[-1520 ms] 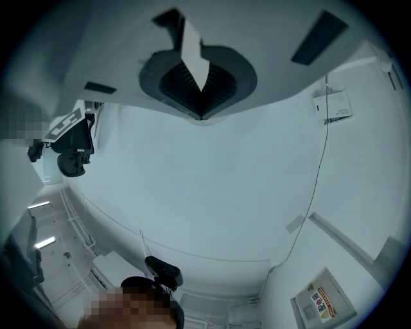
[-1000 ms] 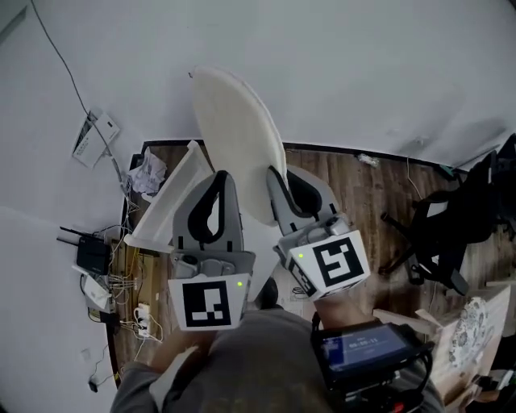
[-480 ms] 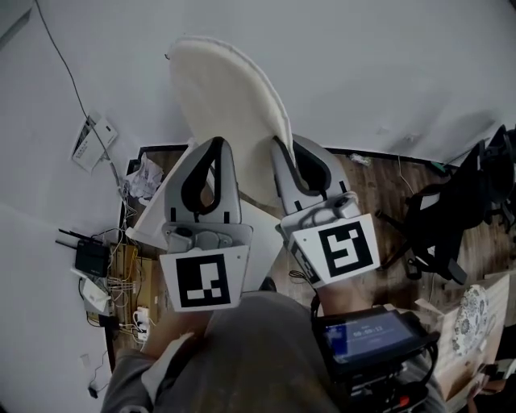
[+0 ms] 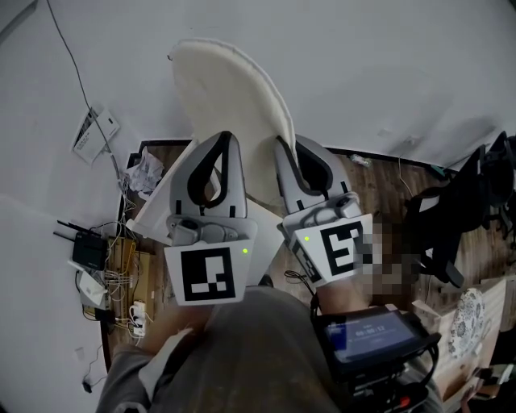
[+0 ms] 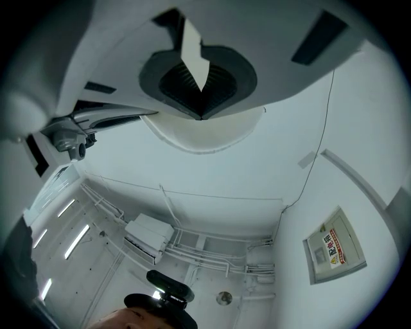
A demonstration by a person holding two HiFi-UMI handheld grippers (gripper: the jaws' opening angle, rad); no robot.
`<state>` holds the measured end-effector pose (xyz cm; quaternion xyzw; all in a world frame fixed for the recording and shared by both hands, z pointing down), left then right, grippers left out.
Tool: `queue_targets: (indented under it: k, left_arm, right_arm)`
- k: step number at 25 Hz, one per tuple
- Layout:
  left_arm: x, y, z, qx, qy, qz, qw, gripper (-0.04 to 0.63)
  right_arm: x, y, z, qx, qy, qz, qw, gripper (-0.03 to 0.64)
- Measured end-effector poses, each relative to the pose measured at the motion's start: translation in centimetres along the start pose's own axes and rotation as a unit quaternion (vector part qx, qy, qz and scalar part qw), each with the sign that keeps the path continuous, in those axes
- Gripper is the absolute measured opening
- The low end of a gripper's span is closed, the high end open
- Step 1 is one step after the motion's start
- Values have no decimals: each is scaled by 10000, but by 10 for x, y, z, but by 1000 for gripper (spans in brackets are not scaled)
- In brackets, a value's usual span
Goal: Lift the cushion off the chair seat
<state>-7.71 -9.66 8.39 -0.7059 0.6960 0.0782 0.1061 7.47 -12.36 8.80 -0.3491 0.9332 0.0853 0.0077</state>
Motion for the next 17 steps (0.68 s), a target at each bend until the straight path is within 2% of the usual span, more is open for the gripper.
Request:
queue_targets:
  k: [17]
  left_arm:
    - [4,-2,-5,-45,20,-54,10000,6]
  right_arm:
    - [-2,-4,-3,-29,13,-16,10000,29]
Point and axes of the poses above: the fingertips, and each gripper's own axes: x forward along the fingers, y to its left, z out of its top, the point moved 10 cm from there along -x, backward along the fingers, and after that the axes turned 14 degrees about z, right-handed, at the moved point
